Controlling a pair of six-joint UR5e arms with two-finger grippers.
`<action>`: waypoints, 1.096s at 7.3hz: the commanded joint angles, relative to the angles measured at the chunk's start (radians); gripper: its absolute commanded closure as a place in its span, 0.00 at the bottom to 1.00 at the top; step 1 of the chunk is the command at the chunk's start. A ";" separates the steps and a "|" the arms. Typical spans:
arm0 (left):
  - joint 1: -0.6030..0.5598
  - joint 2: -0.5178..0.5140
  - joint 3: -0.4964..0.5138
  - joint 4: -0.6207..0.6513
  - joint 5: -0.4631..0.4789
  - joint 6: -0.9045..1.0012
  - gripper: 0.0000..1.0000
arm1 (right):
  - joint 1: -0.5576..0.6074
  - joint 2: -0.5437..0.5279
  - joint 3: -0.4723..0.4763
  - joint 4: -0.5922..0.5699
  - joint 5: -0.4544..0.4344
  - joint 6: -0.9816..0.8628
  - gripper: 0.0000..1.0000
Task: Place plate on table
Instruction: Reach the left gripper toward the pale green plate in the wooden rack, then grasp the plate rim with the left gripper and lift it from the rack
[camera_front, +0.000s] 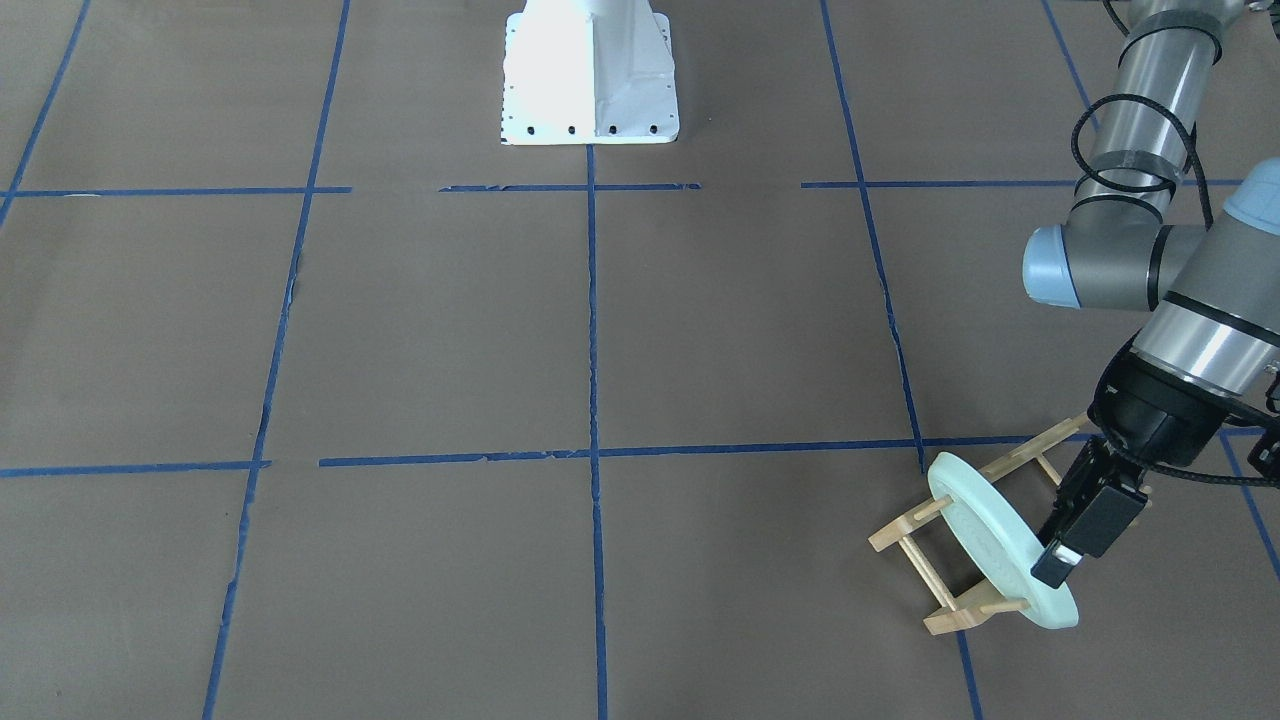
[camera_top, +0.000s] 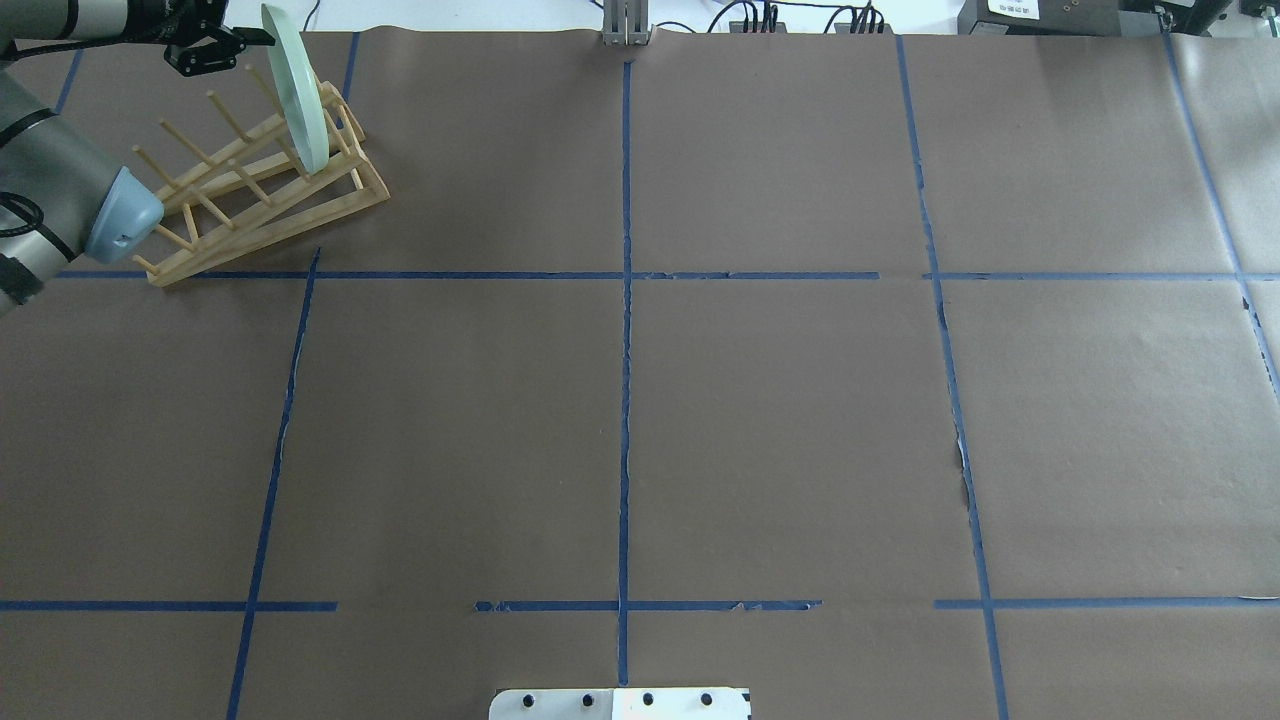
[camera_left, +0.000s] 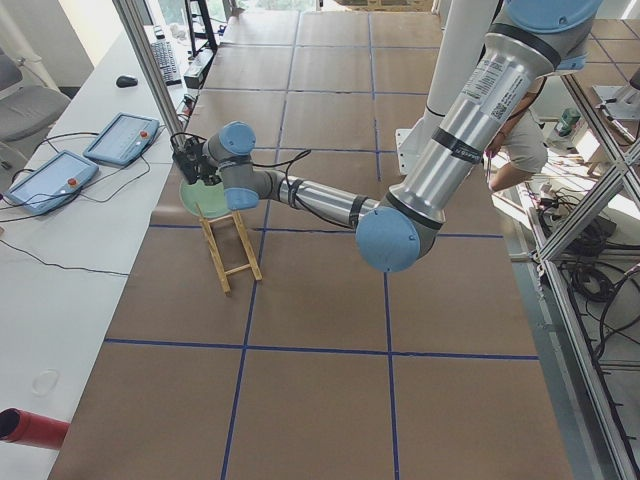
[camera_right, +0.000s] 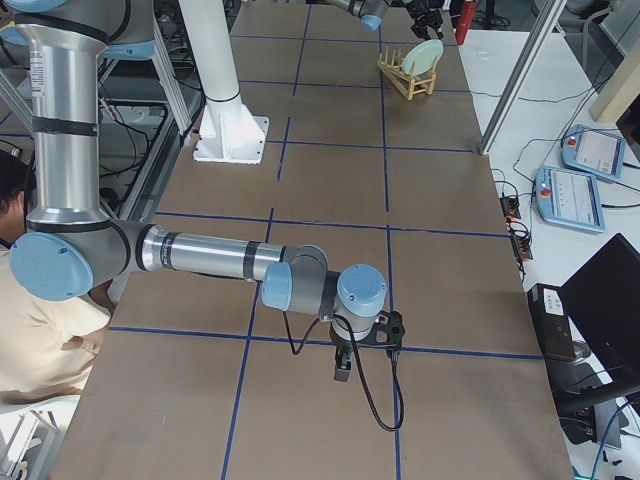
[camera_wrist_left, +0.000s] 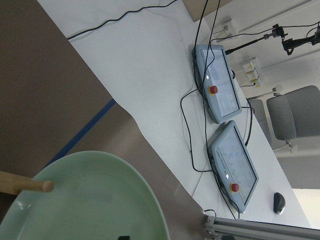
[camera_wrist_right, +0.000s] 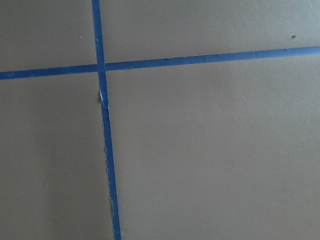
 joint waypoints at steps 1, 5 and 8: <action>0.002 0.000 -0.005 0.000 0.001 0.001 0.78 | 0.000 0.000 0.000 0.000 0.000 0.000 0.00; -0.057 0.002 -0.138 0.064 -0.025 0.019 1.00 | 0.000 0.000 0.000 0.000 0.000 0.000 0.00; -0.127 0.000 -0.356 0.142 -0.046 -0.063 1.00 | 0.000 0.000 0.000 0.000 0.000 0.000 0.00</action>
